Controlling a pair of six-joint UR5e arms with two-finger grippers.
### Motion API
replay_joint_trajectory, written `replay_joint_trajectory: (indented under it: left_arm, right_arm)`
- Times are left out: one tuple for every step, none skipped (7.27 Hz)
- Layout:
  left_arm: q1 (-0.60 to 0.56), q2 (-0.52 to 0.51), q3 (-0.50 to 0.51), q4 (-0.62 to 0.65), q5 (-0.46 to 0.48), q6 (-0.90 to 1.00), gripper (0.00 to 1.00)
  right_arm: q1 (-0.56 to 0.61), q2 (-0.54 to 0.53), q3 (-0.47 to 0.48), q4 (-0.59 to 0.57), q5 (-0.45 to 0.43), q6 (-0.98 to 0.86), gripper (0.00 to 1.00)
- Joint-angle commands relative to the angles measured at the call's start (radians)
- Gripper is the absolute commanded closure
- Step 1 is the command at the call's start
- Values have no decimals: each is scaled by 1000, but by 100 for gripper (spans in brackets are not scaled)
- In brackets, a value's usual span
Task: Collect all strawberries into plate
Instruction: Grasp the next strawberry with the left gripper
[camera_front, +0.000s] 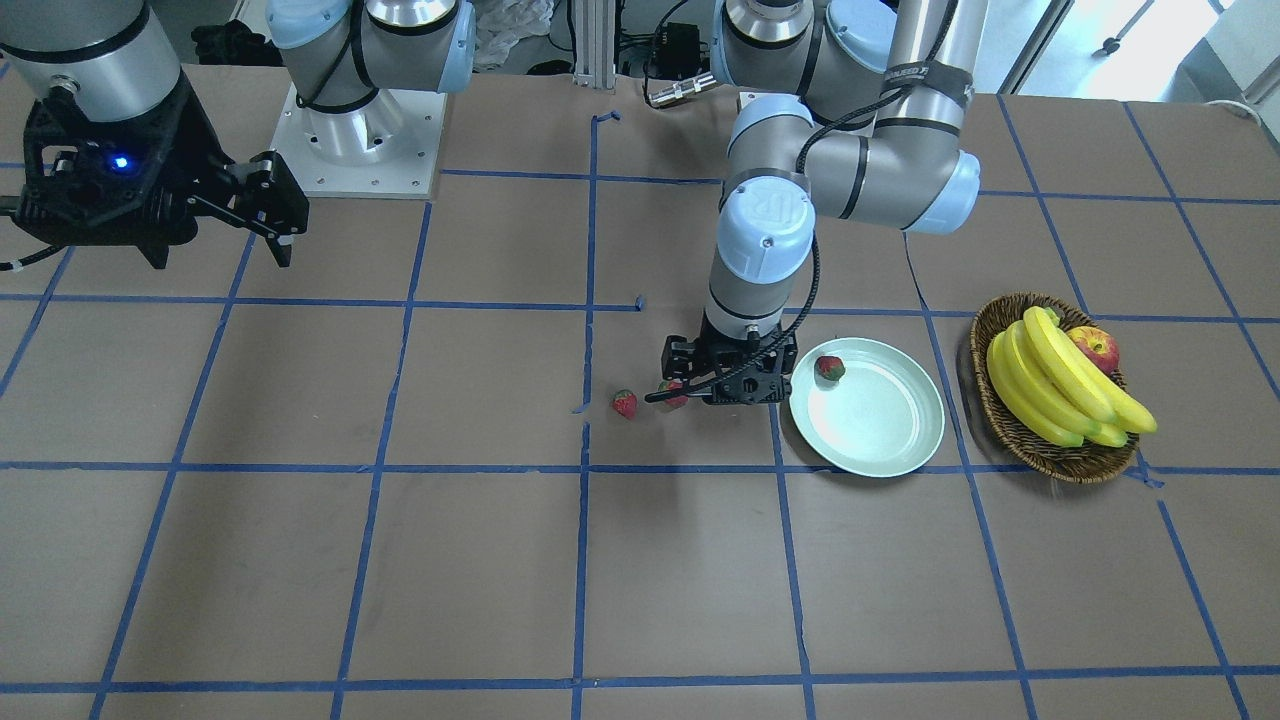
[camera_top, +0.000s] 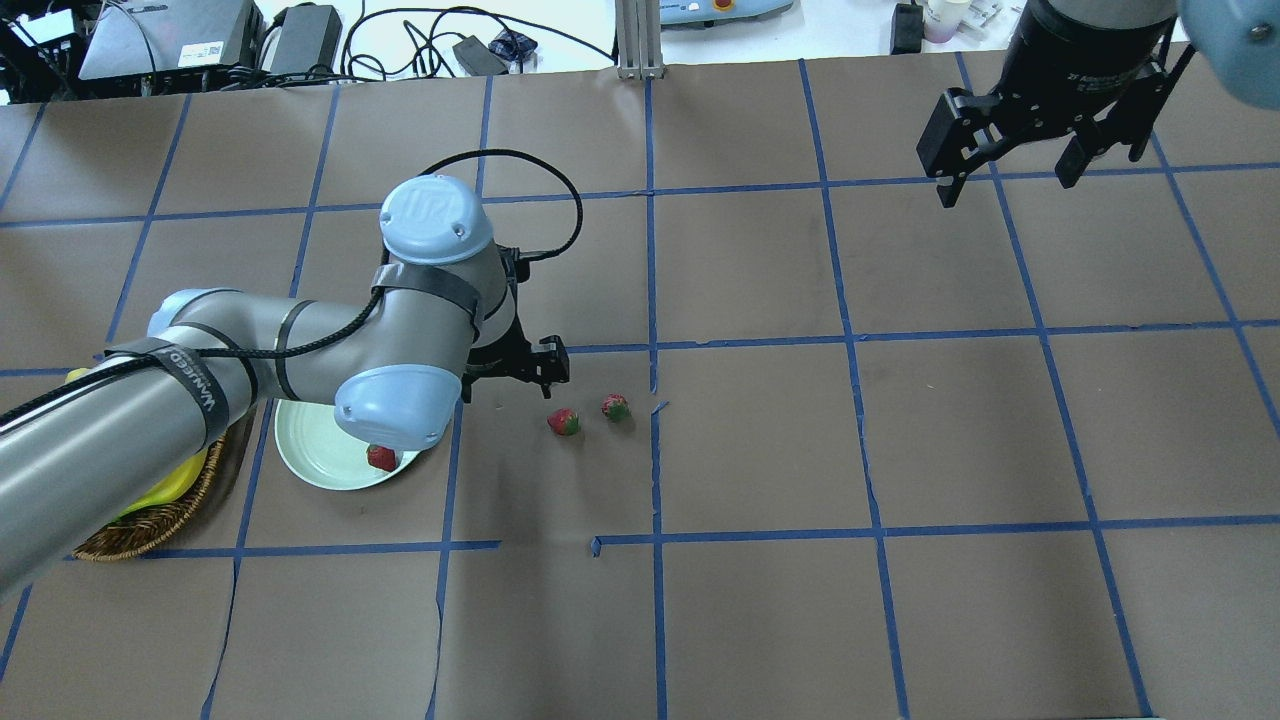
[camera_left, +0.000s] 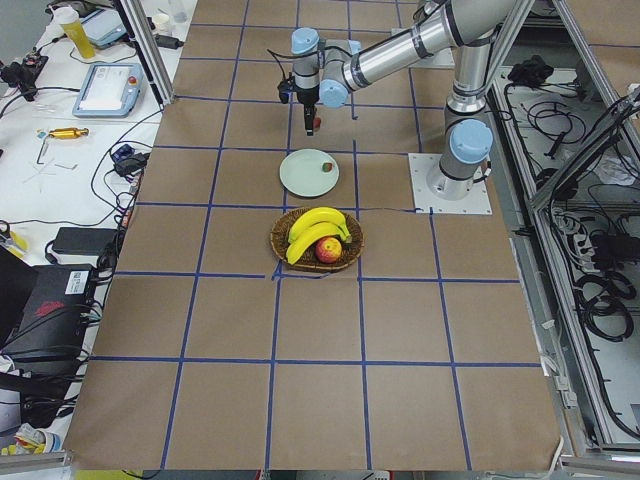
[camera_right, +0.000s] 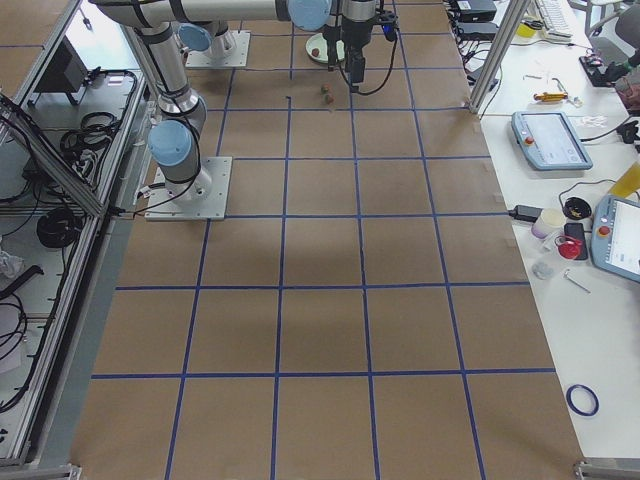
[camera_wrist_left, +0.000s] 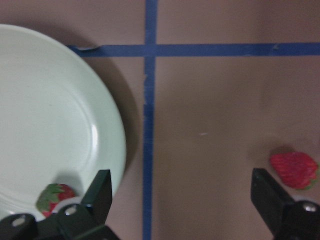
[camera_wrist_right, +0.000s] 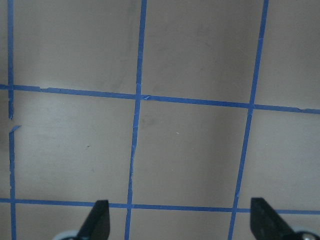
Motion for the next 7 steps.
replay_joint_trajectory:
  left_arm:
    - [-61,-73,-18,110,-36,-67,11]
    - [-61,-87,-20,110,-28,-60,21]
    - [-61,-98,-21,110,-21,-50,30]
    - [-61,-99,-21,109,-18,-44,46]
    - [-61,-98,-20,100,-14,-32,66]
    - [-61,-93,-20,81,-7,-32,82]
    - [-61,-79,-17,57,-7,-30,94]
  right_arm:
    - [0,0,0,1,0,1,0]
    - [0,1,0,1,0,1,0]
    - [0,1,-2,1,0,-1,0]
    - [0,0,0,1,0,-1,0]
    - [0,1,-2,1,0,-1,0]
    - [0,1,-2,1,0,-1,0]
    - [0,1,0,1,0,-1,0]
